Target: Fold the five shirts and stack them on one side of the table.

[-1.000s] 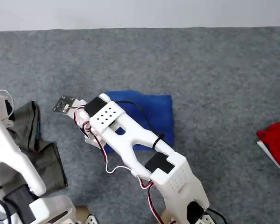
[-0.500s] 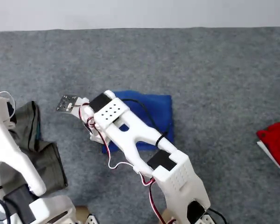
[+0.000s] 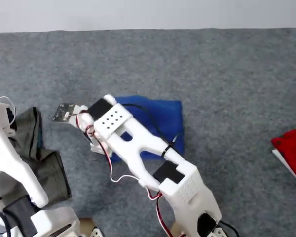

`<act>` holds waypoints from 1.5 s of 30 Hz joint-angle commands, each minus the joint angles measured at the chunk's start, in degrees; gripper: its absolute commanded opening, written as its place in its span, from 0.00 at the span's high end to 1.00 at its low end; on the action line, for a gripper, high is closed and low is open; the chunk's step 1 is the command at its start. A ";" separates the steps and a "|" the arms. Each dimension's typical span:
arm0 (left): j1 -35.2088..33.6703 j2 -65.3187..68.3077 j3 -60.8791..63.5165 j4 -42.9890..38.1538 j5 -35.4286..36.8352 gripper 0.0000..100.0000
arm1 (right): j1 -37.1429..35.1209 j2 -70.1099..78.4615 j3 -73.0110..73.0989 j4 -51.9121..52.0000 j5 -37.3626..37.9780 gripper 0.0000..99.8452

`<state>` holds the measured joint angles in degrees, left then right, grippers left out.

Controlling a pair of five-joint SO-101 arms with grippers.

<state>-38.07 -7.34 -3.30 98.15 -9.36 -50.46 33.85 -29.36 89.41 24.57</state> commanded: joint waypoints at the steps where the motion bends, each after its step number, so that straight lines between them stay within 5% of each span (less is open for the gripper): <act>1: 0.09 -2.55 -0.22 -0.97 0.44 0.98 | -1.63 -2.68 -2.99 -3.38 -3.08 0.80; 13: 0.09 -2.55 -0.22 -0.97 0.44 0.98 | 0.13 5.58 -2.99 -4.97 -3.08 0.81; 19: 0.18 -2.55 -0.22 -0.97 0.44 0.98 | 2.33 5.14 -3.08 -2.77 3.52 0.99; 32: 0.18 -2.46 -0.22 -1.05 0.44 0.98 | 2.95 5.14 -15.38 13.23 6.07 0.99; 42: 1.41 -2.46 -0.22 -1.05 0.53 0.98 | -0.40 6.46 -10.46 13.41 6.42 0.98; 45: 1.41 -2.46 -0.22 -1.05 0.53 0.98 | -0.22 8.48 -10.46 13.41 6.33 0.89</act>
<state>-36.92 -7.34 -3.30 98.15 -9.36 -50.11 42.37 -39.74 100.40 30.73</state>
